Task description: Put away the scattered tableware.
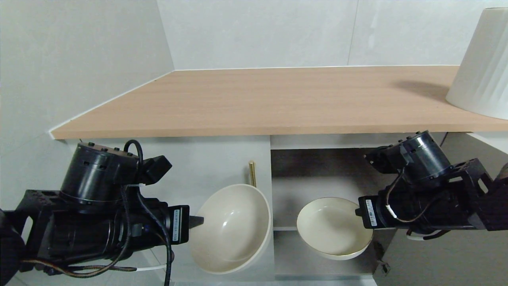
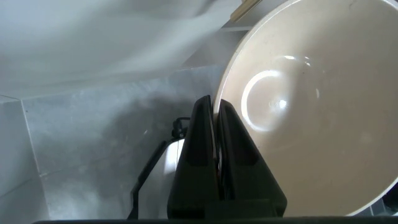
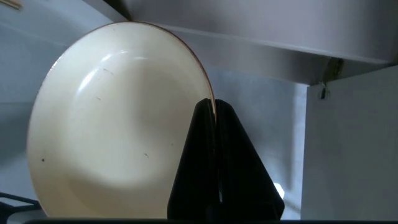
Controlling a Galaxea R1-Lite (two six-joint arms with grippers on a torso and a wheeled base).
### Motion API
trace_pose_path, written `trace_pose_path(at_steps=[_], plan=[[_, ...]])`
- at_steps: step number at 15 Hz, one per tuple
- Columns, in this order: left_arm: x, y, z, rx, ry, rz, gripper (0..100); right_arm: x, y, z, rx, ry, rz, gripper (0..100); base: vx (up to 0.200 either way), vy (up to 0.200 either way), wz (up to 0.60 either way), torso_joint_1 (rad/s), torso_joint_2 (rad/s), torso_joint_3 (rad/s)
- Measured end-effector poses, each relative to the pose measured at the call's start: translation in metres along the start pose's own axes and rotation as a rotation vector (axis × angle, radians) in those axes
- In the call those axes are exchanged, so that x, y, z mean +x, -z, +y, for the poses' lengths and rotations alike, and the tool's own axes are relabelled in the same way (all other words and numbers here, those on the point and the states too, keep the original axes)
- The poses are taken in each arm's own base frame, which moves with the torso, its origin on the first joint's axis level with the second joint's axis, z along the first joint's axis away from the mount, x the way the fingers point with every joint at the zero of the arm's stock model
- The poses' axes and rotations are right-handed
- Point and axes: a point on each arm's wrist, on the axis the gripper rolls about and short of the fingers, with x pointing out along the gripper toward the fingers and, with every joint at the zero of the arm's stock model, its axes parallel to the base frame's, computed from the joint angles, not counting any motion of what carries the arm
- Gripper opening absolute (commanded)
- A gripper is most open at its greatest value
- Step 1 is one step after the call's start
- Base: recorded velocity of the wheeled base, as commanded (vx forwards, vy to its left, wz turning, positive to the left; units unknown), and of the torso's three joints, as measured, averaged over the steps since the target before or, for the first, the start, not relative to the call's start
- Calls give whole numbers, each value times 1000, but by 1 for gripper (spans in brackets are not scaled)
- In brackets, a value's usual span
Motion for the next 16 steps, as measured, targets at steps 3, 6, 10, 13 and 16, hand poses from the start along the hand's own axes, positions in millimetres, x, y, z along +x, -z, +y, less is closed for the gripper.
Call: trace_pose_path(at_steps=[3, 6, 10, 13, 16], plan=[[0, 0, 0, -1, -1, 1, 0, 9, 1, 1, -2, 5, 13, 0, 0, 0, 0, 0, 0, 0], [1, 0, 0, 0, -2, 3, 0, 41, 0, 6, 10, 4, -2, 0, 0, 0, 0, 0, 0, 0], [1, 1, 0, -1, -4, 7, 0, 86, 4, 6, 55, 21, 5, 0, 0, 0, 0, 0, 0, 0], [2, 1, 0, -1, -4, 8, 0, 115, 6, 0, 88, 32, -15, 0, 0, 0, 0, 0, 0, 0], [2, 1, 0, 1, -3, 10, 0, 142, 7, -8, 131, 56, -60, 0, 0, 0, 0, 0, 0, 0]])
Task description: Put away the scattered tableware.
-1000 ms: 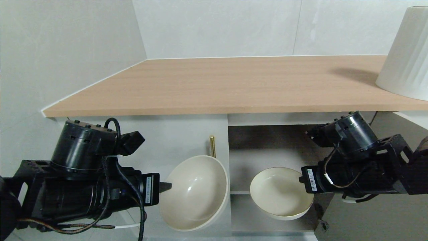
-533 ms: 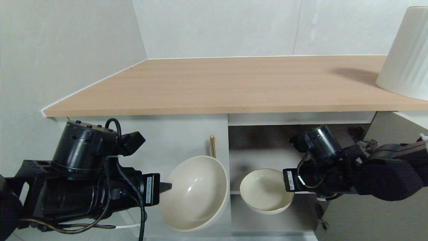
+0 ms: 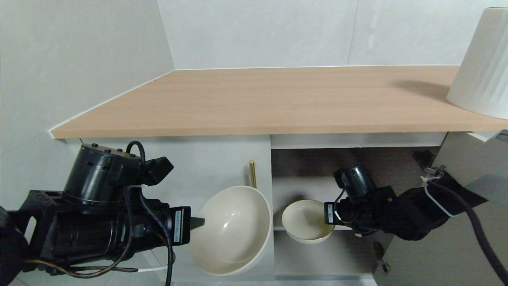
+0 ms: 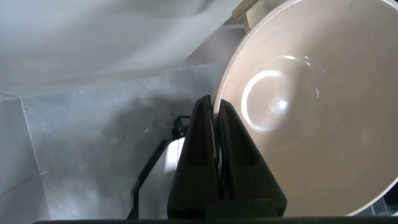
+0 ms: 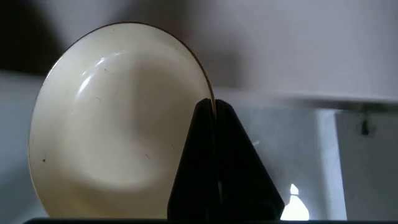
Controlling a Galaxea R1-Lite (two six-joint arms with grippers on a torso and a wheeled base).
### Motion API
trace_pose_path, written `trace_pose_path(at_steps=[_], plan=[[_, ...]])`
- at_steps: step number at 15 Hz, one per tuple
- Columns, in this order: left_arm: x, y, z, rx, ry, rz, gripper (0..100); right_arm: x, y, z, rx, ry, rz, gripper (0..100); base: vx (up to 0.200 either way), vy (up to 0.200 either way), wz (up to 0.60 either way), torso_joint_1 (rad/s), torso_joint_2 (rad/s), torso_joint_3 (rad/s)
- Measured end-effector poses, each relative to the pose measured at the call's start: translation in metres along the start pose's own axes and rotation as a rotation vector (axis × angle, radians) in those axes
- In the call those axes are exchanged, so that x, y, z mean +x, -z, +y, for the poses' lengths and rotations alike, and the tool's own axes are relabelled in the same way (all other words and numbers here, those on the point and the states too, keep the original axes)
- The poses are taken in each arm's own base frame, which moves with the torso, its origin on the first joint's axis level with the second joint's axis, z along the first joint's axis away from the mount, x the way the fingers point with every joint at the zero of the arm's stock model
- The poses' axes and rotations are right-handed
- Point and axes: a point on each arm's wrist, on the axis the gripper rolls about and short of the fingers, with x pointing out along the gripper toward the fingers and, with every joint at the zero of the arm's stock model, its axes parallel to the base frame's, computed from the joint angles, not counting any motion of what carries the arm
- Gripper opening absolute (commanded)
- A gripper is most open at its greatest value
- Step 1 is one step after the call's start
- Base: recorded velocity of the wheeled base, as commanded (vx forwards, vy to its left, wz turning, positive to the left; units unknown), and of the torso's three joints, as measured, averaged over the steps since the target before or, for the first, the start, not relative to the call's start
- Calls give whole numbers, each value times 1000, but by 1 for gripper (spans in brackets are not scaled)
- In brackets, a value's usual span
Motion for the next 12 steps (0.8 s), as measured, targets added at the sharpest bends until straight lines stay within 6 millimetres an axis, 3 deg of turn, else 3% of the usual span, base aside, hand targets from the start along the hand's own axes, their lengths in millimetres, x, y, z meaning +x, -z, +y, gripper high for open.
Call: trace_pose_path(at_steps=[5, 12], plan=[[2, 1, -1, 4, 1, 8, 0, 45, 5, -18, 39, 107, -68, 0, 0, 0, 0, 0, 0, 0], [2, 2, -2, 7, 2, 11, 0, 80, -1, -39, 77, 241, -108, 0, 0, 0, 0, 0, 0, 0]])
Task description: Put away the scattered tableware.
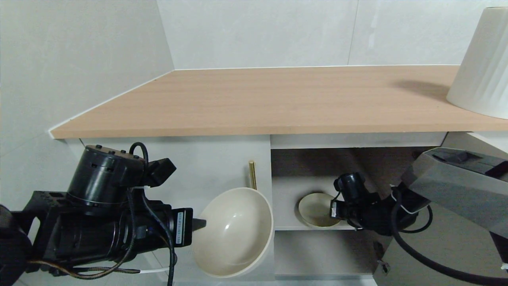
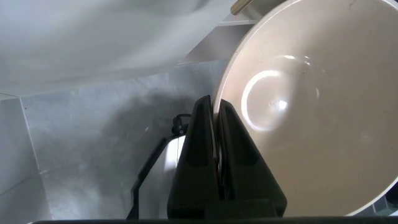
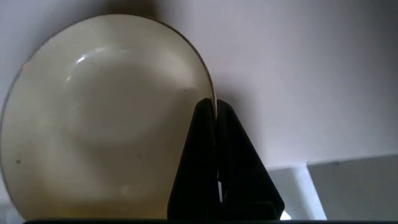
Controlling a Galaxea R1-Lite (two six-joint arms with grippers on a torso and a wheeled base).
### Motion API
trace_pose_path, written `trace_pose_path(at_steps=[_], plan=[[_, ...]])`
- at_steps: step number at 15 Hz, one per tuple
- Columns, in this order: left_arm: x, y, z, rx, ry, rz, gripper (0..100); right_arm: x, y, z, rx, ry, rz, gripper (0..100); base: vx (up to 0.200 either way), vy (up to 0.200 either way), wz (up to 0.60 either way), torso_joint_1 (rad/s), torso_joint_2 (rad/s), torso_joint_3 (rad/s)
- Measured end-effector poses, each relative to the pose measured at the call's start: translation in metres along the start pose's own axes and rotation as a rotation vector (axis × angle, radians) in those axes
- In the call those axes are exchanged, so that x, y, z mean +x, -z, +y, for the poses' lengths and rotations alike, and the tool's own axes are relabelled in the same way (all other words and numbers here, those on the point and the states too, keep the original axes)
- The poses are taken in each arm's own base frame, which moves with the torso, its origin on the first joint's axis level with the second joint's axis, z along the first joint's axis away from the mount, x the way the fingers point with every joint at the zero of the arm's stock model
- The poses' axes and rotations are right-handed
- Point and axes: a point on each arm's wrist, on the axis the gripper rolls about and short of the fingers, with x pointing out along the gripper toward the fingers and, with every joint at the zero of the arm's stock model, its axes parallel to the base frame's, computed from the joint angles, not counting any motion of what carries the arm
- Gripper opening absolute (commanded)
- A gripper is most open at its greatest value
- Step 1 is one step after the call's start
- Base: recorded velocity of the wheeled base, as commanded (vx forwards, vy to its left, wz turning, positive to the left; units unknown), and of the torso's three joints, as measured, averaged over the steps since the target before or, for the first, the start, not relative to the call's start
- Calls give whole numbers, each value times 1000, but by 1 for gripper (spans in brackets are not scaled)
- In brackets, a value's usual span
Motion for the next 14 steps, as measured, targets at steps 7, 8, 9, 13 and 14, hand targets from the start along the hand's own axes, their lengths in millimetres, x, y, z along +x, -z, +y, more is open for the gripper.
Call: trace_pose_path(at_steps=[7, 8, 9, 13, 14], plan=[[1, 0, 0, 0, -1, 2, 0, 17, -10, 0, 34, 36, -82, 0, 0, 0, 0, 0, 0, 0], [1, 0, 0, 0, -1, 4, 0, 19, -11, -1, 36, 37, -87, 0, 0, 0, 0, 0, 0, 0], [1, 0, 0, -1, -2, 4, 0, 19, -11, -1, 36, 38, -87, 0, 0, 0, 0, 0, 0, 0], [2, 0, 0, -1, -4, 7, 0, 22, -12, -2, 37, 42, -87, 0, 0, 0, 0, 0, 0, 0], [3, 0, 0, -1, -4, 8, 0, 22, -11, -2, 37, 43, -86, 0, 0, 0, 0, 0, 0, 0]])
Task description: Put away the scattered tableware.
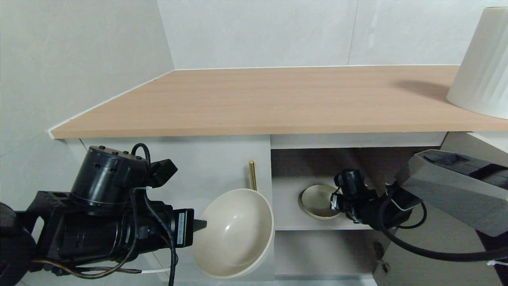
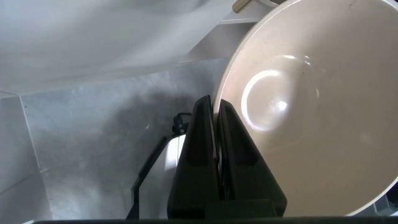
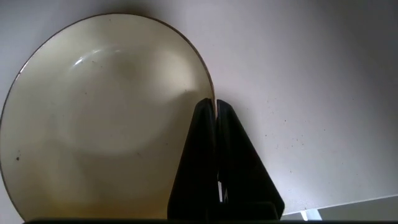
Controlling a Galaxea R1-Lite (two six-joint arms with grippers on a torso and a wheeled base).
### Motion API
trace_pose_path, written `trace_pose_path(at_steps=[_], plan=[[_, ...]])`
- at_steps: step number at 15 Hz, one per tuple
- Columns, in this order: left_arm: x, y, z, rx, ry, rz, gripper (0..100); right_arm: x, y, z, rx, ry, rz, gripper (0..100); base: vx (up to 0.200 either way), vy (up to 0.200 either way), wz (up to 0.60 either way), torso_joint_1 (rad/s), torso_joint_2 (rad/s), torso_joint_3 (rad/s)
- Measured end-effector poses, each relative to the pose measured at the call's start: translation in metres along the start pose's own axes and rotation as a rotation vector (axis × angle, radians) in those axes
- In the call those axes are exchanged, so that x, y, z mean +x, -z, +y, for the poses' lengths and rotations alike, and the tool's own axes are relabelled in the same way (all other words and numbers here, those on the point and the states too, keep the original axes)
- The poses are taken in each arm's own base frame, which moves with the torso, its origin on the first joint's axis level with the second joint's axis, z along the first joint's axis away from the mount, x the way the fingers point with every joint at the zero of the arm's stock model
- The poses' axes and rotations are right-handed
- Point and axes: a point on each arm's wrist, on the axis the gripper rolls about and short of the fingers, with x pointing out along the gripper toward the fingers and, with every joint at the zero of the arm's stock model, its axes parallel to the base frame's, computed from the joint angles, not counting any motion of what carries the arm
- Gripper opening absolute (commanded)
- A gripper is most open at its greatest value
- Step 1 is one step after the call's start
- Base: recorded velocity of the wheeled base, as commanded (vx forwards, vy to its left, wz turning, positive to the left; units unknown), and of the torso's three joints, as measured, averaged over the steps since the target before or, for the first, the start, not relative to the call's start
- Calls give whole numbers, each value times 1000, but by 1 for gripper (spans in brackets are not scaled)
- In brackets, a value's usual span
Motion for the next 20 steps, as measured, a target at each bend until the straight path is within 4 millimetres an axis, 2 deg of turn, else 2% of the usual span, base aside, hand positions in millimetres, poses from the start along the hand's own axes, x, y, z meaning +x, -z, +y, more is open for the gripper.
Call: trace_pose_path(at_steps=[1, 2, 8, 11, 16, 20], plan=[[0, 0, 0, 0, 0, 0, 0, 0, 0, 0, 0, 0, -1, 0, 0, 0, 0, 0, 0, 0], [0, 0, 0, 0, 1, -1, 0, 0, 0, 0, 1, -1, -1, 100, 0, 0, 0, 0, 0, 0], [5, 0, 0, -8, -4, 9, 0, -6, -2, -2, 1, -1, 0, 100, 0, 0, 0, 0, 0, 0], [9, 1, 1, -12, -18, 21, 0, -24, 1, -3, -31, -42, 32, 100, 0, 0, 0, 0, 0, 0], [30, 9, 4, -4, -105, 62, 0, -101, 10, -2, -231, -333, 148, 100, 0, 0, 0, 0, 0, 0], [70, 23, -1, 16, -207, 69, 0, -161, 13, -5, -342, -517, 230, 100, 0, 0, 0, 0, 0, 0]])
